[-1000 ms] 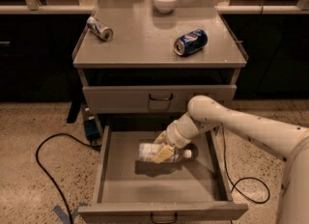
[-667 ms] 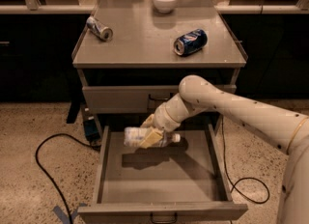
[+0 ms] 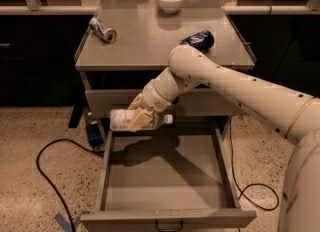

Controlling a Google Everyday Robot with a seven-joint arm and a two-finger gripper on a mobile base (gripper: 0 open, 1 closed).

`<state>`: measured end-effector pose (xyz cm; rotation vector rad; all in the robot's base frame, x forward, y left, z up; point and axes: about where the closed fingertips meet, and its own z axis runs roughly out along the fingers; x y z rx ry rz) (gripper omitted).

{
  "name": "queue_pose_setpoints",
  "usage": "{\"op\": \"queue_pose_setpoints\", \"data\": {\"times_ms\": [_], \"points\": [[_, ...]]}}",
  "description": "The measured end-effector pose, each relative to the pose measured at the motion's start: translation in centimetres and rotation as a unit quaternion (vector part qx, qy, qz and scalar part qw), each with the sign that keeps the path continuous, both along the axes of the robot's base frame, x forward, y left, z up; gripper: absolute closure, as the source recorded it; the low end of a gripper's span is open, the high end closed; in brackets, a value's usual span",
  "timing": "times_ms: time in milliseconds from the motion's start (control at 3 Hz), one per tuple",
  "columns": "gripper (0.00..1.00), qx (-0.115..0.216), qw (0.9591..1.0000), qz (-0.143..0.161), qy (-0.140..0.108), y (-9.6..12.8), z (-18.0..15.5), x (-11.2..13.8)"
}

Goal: Pick blue plastic bottle from middle drawer and place on counter

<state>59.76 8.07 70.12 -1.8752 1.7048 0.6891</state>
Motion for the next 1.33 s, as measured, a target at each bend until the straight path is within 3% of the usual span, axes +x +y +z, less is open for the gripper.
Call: {"op": "queue_pose_setpoints", "data": {"times_ms": [333,667,1000,1333], "points": [[1.00,0.000,1.0000,0.000,0.000,0.0,0.0,0.0],[1.00,0.019,0.9992,-0.001,-0.035,-0.4,4.4,1.5],[1.00,0.059,0.9946,0.015,-0.084,0.2,11.5,2.8],[1.00,0.087,0.9867,0.031,-0.134,0.9,18.4,3.9]]}}
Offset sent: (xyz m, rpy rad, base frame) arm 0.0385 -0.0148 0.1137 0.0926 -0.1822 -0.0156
